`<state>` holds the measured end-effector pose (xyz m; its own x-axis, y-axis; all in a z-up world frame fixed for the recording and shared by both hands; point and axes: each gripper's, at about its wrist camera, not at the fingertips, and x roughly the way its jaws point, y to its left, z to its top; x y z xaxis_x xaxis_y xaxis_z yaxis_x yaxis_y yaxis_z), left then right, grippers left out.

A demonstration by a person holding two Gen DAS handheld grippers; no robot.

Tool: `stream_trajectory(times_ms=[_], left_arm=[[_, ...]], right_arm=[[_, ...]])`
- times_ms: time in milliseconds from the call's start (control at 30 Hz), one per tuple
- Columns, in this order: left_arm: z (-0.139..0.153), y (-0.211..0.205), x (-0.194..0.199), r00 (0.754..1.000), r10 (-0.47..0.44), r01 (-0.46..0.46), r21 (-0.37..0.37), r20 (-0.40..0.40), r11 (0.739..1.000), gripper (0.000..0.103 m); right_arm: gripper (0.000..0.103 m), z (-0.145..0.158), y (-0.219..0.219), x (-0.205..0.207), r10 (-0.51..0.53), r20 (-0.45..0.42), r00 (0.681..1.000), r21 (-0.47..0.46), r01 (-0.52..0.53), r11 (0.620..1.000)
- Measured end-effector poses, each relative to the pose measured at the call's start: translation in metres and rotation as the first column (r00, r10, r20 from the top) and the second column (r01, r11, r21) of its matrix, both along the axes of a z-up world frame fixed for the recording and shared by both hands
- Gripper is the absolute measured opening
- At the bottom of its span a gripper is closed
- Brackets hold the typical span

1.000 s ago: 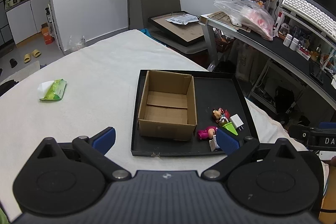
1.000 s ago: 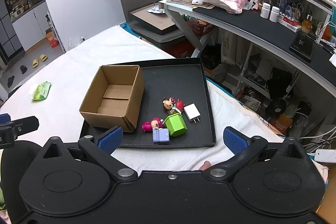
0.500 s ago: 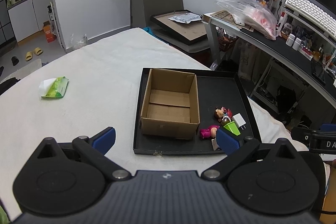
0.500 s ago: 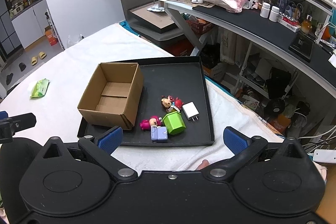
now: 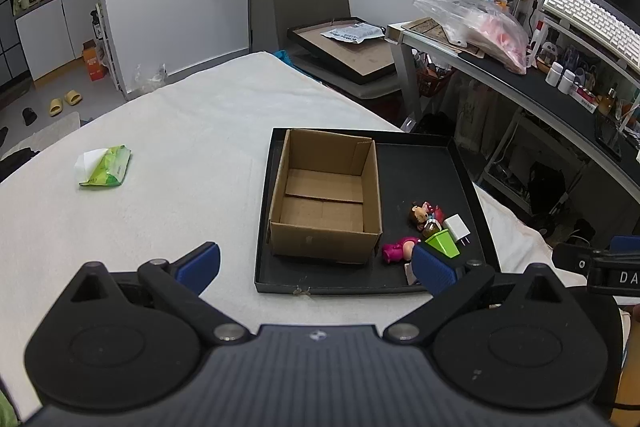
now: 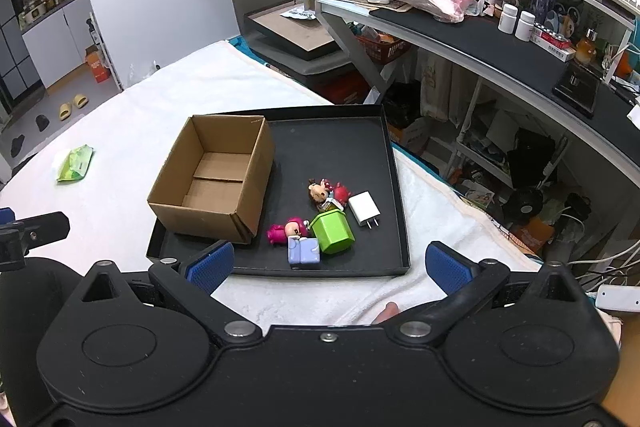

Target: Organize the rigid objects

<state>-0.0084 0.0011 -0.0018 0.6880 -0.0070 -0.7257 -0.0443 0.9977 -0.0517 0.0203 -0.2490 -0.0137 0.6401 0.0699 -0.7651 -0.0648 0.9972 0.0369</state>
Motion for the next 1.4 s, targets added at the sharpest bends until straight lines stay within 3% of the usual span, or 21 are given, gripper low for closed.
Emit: stream_trajectory(times_ms=[800, 1400], left_arm=[[-0.003, -0.008, 0.005, 1.000, -0.016, 0.017, 0.017, -0.018, 1.000, 0.101], [-0.031, 0.002, 0.036, 0.997, 0.021, -0.020, 0.007, -0.069, 1.000, 0.101]], right_arm=[[0.103, 0.000, -0.001, 0.002, 0.014, 0.004, 1.000, 0.000, -0.014, 1.000], [0.103, -0.038, -0.020, 0.036, -0.046, -0.072, 0.996, 0.035, 0.049, 0.998]])
